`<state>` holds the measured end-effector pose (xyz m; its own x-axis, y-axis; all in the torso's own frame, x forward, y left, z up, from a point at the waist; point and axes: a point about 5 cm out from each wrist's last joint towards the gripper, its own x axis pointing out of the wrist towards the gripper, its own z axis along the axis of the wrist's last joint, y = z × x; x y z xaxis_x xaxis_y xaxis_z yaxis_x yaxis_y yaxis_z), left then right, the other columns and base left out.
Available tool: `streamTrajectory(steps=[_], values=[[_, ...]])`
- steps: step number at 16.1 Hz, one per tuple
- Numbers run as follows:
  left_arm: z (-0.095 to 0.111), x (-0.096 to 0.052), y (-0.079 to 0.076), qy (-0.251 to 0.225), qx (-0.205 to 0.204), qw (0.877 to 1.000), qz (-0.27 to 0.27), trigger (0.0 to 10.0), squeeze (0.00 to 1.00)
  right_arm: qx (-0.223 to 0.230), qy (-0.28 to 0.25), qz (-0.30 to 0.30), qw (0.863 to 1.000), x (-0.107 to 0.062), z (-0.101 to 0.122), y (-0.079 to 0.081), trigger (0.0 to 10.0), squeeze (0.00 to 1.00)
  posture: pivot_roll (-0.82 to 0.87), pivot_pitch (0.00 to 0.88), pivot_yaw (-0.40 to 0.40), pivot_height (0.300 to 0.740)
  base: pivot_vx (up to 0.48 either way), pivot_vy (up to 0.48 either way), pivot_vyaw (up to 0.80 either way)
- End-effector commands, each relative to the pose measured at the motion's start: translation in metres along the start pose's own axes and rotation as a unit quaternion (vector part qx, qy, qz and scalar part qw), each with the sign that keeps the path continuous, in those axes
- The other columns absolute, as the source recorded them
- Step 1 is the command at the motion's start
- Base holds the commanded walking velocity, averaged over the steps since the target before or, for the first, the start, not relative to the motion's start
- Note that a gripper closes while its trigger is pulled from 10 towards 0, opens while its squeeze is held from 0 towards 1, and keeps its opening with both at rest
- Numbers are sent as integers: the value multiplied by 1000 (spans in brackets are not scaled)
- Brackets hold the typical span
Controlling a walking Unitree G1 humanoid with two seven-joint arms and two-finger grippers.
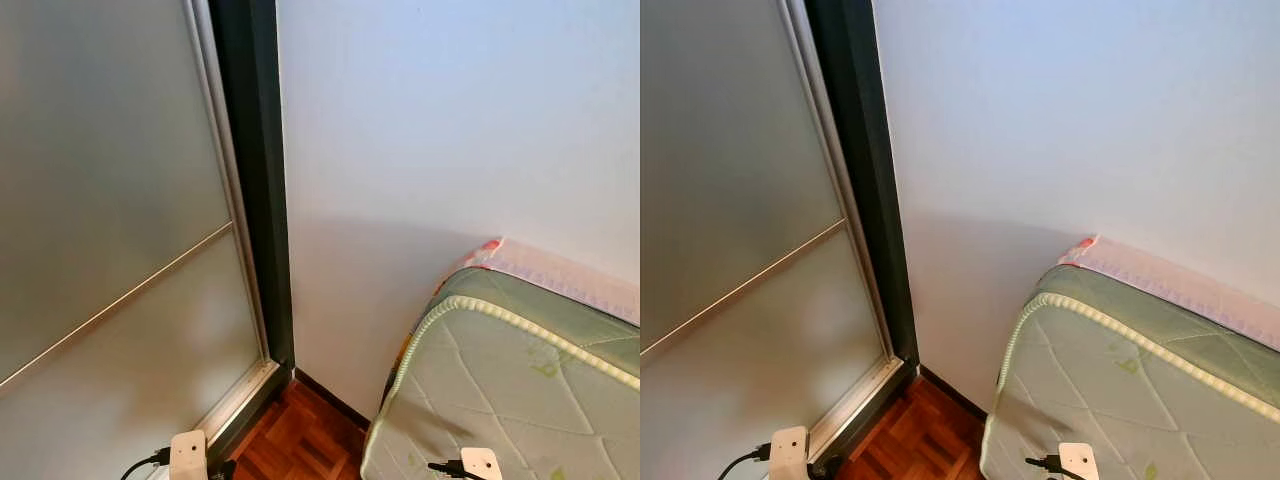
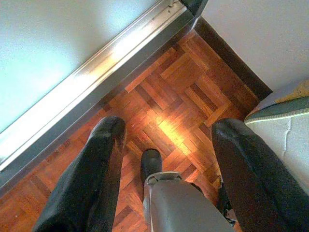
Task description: Clean up the room
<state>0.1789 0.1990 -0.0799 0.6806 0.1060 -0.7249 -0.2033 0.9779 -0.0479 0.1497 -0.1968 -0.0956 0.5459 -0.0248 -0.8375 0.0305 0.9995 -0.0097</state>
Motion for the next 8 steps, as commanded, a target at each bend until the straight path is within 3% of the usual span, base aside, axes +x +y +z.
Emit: streamTrajectory(steps=[1, 4, 8], values=[[37, 13, -23, -14, 32, 998, -46, 10000, 0, 67, -40, 58, 995, 11, 51, 23, 10000, 0, 24, 0, -38, 740, 0, 0, 0], [44, 15, -22, -24, 26, 998, -43, 10000, 0, 64, -29, 31, 997, 10, 46, 18, 10000, 0, 29, 0, -53, 740, 0, 0, 0], [46, 15, -20, -22, 14, 999, -38, 10000, 0, 52, -33, 32, 998, 11, 58, 13, 10000, 0, 26, 0, -62, 740, 0, 0, 0]])
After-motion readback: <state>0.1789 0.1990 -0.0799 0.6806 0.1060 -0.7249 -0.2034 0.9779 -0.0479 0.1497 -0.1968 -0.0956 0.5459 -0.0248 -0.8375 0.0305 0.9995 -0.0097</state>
